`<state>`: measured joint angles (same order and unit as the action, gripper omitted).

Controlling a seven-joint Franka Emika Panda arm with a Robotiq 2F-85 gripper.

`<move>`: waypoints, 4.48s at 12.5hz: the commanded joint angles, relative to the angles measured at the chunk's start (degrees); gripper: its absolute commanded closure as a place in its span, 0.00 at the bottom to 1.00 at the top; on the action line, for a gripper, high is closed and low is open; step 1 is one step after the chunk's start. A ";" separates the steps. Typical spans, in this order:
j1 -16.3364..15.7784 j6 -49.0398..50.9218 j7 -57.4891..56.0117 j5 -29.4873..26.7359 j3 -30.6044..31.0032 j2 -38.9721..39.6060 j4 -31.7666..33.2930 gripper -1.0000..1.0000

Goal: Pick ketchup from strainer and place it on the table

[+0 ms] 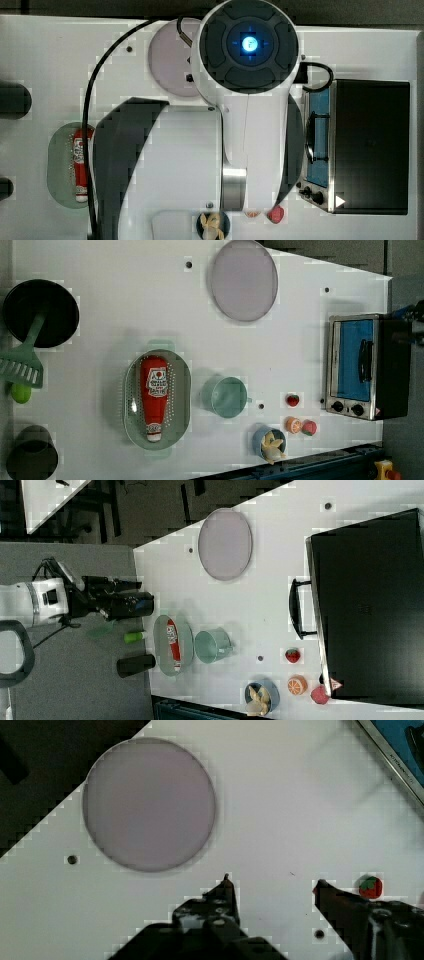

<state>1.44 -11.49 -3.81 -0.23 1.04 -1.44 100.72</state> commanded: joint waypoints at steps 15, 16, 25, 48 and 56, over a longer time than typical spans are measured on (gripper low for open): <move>2.21 -9.40 2.13 -0.50 35.10 3.34 10.26 0.00; 2.05 -11.12 2.14 -0.43 37.10 5.40 10.47 0.00; 0.68 -40.75 4.44 6.36 40.96 19.82 22.47 0.00; -2.50 -42.31 4.60 4.40 35.88 18.53 23.51 0.42; 4.81 -20.03 -4.02 -4.00 26.81 8.55 13.57 0.42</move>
<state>2.01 -33.91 -4.08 -3.92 30.89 5.69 112.97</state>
